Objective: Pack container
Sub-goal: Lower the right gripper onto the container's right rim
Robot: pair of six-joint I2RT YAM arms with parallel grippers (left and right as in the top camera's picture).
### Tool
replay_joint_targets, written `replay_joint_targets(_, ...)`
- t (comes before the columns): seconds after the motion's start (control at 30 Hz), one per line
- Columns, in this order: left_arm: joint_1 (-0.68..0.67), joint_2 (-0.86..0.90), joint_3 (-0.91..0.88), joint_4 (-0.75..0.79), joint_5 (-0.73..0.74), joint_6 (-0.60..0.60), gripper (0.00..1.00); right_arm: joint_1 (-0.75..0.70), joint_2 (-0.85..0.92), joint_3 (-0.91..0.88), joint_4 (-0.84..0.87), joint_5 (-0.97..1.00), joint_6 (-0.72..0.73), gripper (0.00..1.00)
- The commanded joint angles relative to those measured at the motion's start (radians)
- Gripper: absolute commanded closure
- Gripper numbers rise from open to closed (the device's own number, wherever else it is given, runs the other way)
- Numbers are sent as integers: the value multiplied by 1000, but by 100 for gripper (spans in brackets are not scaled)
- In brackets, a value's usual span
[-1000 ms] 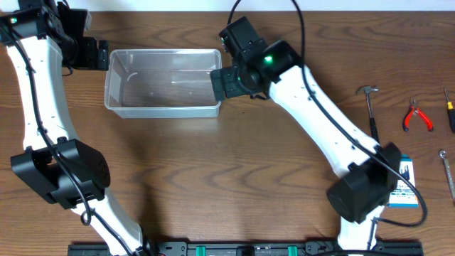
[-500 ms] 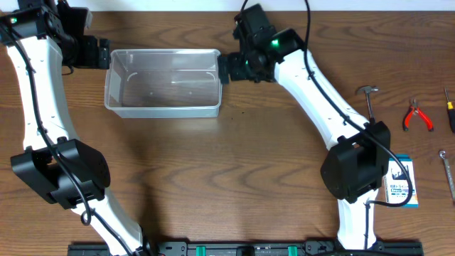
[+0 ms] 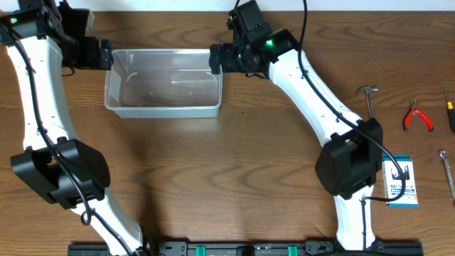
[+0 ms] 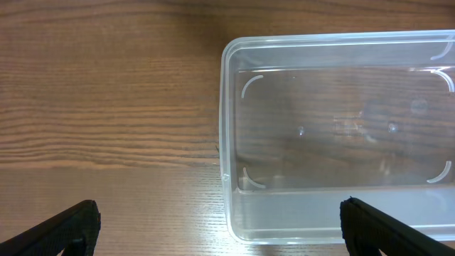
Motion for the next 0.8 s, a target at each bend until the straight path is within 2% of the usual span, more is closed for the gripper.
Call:
replay_joint_targets(0.0,3,10,18,-17,14,-6,2,8,19,25,6,-45,-6,1)
replay_joint_targets(0.3,3,10,18,-50,14,-5,2,19,18,24,50,-102,25,1)
replay_joint_targets(0.57,3,10,18,-43,13,-5,2,73,19,24,-18,163,88,1)
replay_joint_targets(0.77,3,10,18,-42,13,-19,2,77,21,24,-50,196,169,5)
